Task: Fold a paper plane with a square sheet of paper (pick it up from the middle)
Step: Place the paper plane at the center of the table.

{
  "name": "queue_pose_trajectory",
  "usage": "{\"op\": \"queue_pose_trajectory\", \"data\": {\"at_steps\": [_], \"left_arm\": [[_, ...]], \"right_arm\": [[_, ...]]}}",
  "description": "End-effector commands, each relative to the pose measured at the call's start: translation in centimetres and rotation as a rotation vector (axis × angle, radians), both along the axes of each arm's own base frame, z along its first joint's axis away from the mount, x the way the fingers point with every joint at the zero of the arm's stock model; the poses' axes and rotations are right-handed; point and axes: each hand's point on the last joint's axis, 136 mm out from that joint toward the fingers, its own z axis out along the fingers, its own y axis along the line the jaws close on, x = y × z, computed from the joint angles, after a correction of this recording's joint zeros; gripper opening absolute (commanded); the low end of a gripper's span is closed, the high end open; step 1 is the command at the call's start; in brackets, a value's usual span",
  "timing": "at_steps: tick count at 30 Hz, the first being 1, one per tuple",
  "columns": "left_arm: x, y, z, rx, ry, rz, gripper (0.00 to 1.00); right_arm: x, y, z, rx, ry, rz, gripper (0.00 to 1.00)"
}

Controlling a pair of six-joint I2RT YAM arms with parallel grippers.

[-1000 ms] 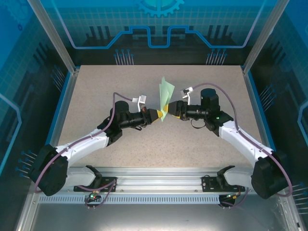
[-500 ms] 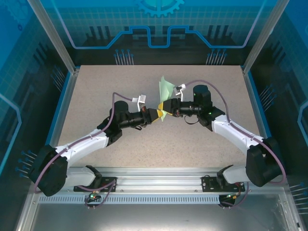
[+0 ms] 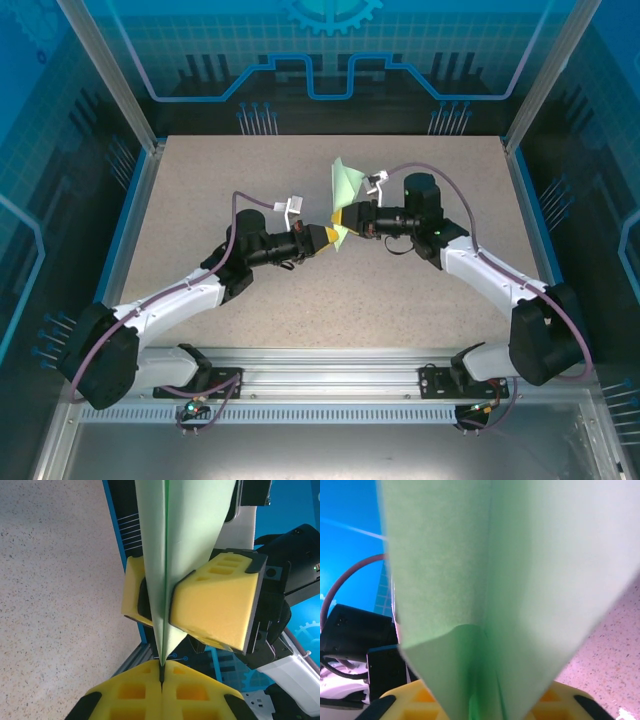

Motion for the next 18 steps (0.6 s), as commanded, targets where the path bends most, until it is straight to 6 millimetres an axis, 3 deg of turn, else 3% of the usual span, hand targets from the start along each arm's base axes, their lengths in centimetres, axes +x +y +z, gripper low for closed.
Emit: {"op": "queue_pose_trajectory", "data": {"at_steps": [1, 3, 6, 13, 15, 18], "left_arm": [[-0.6, -0.4, 2.1, -0.036, -0.039, -0.036, 0.0], [-0.6, -0.4, 2.0, -0.036, -0.034, -0.035, 0.0], [-0.6, -0.4, 1.8, -0.033, -0.028, -0.035, 0.0], [-0.5, -0.4, 1.6, -0.028, -0.02, -0.034, 0.0], [-0.4, -0.4, 1.2, -0.01, -0.009, -0.025, 0.17], [-0.2, 0.1, 0.0, 0.048, 0.015, 0.002, 0.38]], "right_arm": [[1.0, -0.6, 2.9, 0.045, -0.098, -0.02, 0.17], [0.9, -0.5, 3.1, 0.052, -0.103, -0.008, 0.09], [1.0, -0.6, 3.0, 0.05, -0.105, -0.015, 0.06], [1.1, -0.7, 2.0, 0.007, -0.093, -0.021, 0.05], [1.2, -0.9, 1.5, -0.024, -0.095, -0.033, 0.06], [1.7, -2.4, -1.5, -0.198, -0.063, -0.094, 0.07]]}}
